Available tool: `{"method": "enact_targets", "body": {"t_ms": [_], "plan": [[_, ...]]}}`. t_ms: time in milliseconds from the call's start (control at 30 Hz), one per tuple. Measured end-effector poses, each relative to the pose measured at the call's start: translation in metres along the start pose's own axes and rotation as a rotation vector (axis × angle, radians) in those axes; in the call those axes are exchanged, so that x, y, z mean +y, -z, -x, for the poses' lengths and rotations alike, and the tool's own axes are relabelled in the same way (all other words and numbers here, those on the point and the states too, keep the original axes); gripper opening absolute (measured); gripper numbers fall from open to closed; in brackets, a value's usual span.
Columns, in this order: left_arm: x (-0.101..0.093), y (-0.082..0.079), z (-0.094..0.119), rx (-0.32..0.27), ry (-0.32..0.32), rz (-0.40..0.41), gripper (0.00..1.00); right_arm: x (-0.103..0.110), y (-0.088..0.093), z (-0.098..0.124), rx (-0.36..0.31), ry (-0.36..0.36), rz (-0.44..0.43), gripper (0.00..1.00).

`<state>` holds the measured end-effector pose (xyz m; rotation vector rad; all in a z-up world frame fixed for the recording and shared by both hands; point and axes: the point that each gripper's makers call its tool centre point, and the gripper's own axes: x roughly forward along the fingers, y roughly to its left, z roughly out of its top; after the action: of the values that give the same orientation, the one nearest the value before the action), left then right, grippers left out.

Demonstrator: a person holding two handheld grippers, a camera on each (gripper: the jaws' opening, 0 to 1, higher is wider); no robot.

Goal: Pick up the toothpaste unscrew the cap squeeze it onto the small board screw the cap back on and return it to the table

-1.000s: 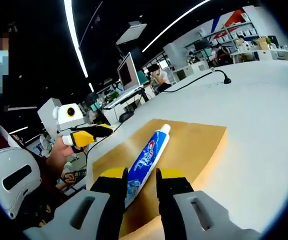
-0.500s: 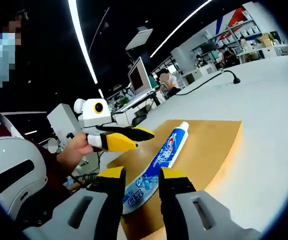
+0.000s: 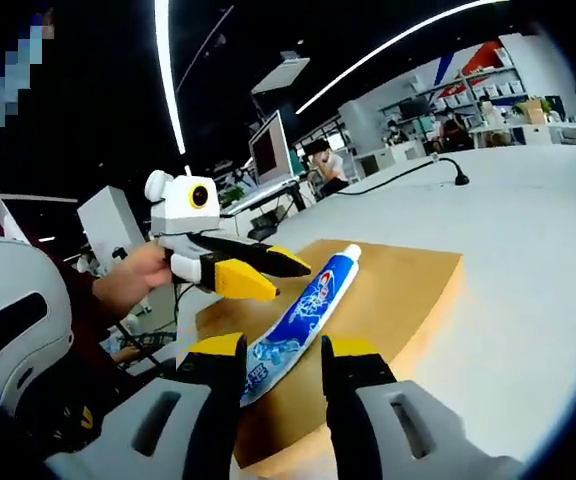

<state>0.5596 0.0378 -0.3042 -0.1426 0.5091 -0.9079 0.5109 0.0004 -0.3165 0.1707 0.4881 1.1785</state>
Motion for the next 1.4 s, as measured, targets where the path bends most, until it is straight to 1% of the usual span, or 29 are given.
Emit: {"method": "enact_targets", "body": {"t_ms": [133, 367, 500, 600, 667, 733, 833, 967, 1067, 1133, 1233, 1333, 1367, 1400], "plan": [[0.001, 0.002, -0.001, 0.018, -0.011, -0.008, 0.37, 0.011, 0.001, -0.003, 0.017, -0.056, 0.0, 0.35], [0.003, 0.003, -0.001, 0.043, -0.017, -0.001, 0.37, 0.024, 0.001, -0.01, 0.009, -0.115, -0.015, 0.34], [0.002, 0.002, -0.003, 0.063, -0.015, -0.007, 0.4, 0.037, 0.003, -0.017, 0.002, -0.145, -0.025, 0.35], [0.001, 0.001, -0.005, 0.073, -0.014, -0.014, 0.41, 0.046, 0.003, -0.025, -0.001, -0.162, -0.026, 0.36], [0.001, 0.001, -0.005, 0.077, -0.016, -0.018, 0.41, 0.049, 0.001, -0.028, 0.003, -0.165, -0.016, 0.37], [0.002, 0.001, -0.006, 0.081, -0.02, -0.022, 0.41, 0.051, 0.001, -0.026, 0.003, -0.165, 0.003, 0.37], [0.002, 0.004, -0.009, 0.101, -0.034, -0.032, 0.41, 0.046, 0.0, -0.02, -0.007, -0.15, 0.001, 0.36], [0.005, 0.007, -0.014, 0.117, -0.037, -0.034, 0.41, 0.038, -0.001, -0.014, -0.031, -0.119, -0.008, 0.34], [0.005, 0.006, -0.017, 0.121, -0.036, -0.027, 0.41, 0.031, -0.003, -0.009, -0.037, -0.078, 0.002, 0.34], [0.004, 0.004, -0.018, 0.122, -0.037, -0.029, 0.42, 0.028, -0.002, -0.007, -0.033, -0.069, 0.007, 0.34], [0.006, 0.004, -0.019, 0.13, -0.045, -0.032, 0.42, 0.029, 0.0, -0.007, -0.018, -0.075, 0.015, 0.35], [0.007, 0.004, -0.02, 0.135, -0.048, -0.022, 0.42, 0.031, 0.005, -0.011, 0.003, -0.083, 0.025, 0.35], [0.008, 0.004, -0.021, 0.135, -0.049, -0.022, 0.42, 0.032, 0.003, -0.012, -0.011, -0.087, 0.045, 0.35], [0.008, 0.004, -0.021, 0.136, -0.051, -0.022, 0.41, 0.034, 0.004, -0.013, -0.003, -0.09, 0.036, 0.35]]}}
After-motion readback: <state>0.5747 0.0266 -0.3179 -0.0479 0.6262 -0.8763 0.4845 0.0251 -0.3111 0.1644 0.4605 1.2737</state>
